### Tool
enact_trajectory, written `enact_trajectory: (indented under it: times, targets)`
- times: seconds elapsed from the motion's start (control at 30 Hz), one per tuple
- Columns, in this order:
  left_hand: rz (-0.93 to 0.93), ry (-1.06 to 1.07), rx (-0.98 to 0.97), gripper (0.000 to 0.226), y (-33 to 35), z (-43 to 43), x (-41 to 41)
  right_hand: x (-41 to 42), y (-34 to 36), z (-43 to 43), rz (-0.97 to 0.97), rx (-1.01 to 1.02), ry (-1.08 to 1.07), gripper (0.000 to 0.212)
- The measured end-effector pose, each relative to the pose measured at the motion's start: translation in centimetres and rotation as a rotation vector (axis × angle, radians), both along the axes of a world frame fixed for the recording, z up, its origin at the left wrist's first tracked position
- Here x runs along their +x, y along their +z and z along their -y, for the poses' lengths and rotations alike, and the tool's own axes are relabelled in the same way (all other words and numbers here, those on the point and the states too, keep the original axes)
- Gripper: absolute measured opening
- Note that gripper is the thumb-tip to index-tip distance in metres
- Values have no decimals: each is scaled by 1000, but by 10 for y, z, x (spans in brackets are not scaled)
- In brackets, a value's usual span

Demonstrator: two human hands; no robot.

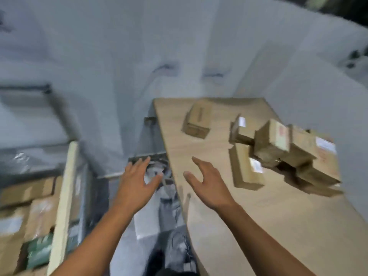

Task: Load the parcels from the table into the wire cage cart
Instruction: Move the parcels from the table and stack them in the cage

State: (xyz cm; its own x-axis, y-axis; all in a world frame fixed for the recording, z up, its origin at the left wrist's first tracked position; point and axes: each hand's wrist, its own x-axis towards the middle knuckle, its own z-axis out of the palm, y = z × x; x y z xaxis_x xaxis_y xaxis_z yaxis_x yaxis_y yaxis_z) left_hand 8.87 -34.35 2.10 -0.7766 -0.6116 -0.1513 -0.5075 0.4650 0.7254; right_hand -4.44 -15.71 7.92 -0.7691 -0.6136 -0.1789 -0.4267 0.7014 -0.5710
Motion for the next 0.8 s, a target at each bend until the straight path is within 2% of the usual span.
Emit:
enact_trajectory:
  times: [0.17,0.3,0.37,0.57,0.8]
  targets:
    - [-29,-134,17,91,28,-12,-101,-67,6,-40,31,-111,-207,66]
    - [-24,-130,108,84,36,-18,-149,-98,6,-56,37,-120,-226,65]
    - [3,-188,77,86,36,-20,-167,-112,5,-56,35,-112,-229,66]
    - [50,-219,44,75,27,-1,-218,-151,-11,-28,118,-158,-336,67]
    - [75,-220,132,61,0,46,-301,-212,-42,30,351,-198,-468,71]
